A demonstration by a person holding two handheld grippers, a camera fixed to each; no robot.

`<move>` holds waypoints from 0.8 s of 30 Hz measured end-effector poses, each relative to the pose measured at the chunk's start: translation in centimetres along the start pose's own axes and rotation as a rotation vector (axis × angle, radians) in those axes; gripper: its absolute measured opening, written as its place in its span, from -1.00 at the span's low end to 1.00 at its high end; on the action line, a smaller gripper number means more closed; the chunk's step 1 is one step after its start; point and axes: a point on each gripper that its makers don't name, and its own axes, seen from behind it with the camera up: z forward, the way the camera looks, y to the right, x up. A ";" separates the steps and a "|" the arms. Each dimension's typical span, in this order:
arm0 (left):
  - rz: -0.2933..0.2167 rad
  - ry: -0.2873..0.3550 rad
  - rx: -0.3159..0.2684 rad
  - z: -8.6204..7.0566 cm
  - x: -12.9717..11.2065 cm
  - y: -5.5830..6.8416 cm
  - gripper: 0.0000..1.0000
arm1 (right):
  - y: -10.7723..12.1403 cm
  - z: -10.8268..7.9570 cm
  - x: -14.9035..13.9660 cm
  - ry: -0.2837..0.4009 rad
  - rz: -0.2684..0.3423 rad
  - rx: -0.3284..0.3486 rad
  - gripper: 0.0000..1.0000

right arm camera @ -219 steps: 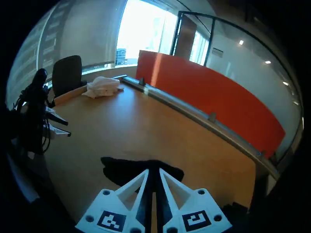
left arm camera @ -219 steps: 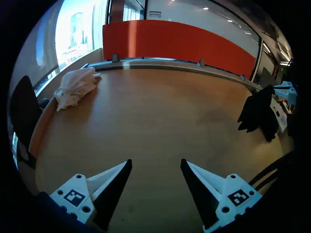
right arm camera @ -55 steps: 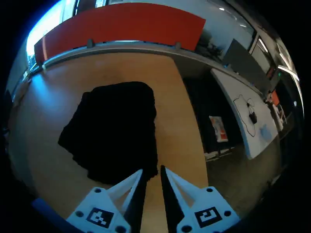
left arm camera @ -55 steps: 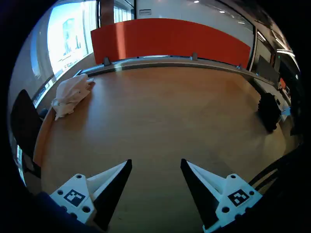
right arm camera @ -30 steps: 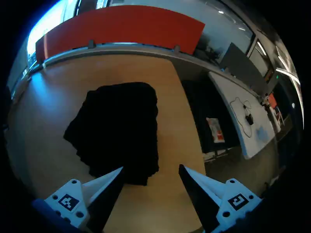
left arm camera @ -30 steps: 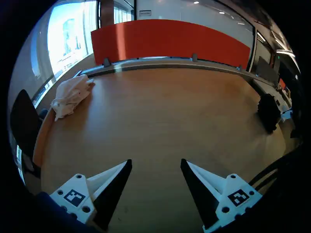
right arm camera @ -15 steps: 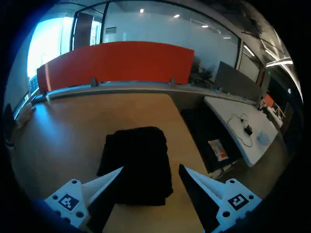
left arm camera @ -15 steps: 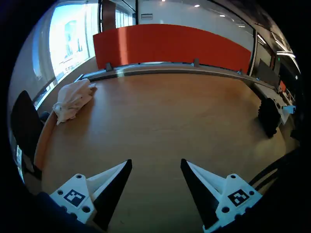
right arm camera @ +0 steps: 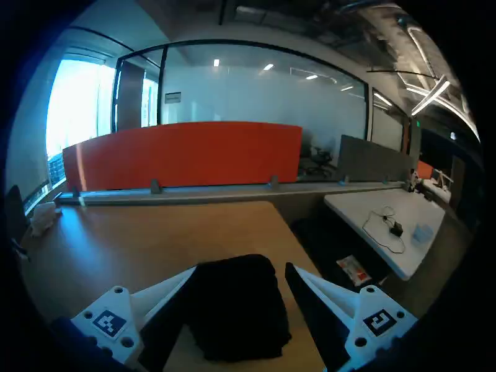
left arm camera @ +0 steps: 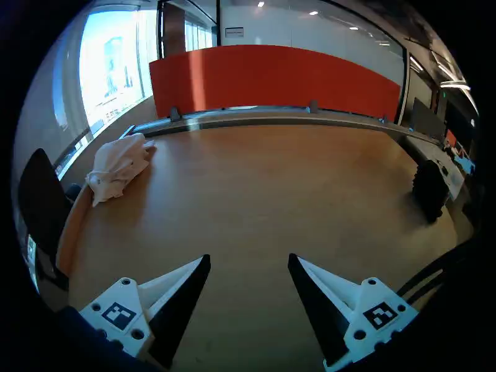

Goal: Fold towel

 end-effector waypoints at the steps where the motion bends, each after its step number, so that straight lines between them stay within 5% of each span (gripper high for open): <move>1: 0.000 0.004 0.001 0.0 0.1 0.0 0.86 | 0.0 0.0 0.3 0.014 0.000 -0.005 1.00; 14: -0.019 0.083 0.029 0.4 3.1 -1.4 0.86 | -1.0 -0.1 2.4 0.113 0.000 -0.014 1.00; 24: -0.048 0.241 0.025 -0.2 7.9 -2.3 0.86 | -3.9 -1.1 4.6 0.154 0.003 0.037 1.00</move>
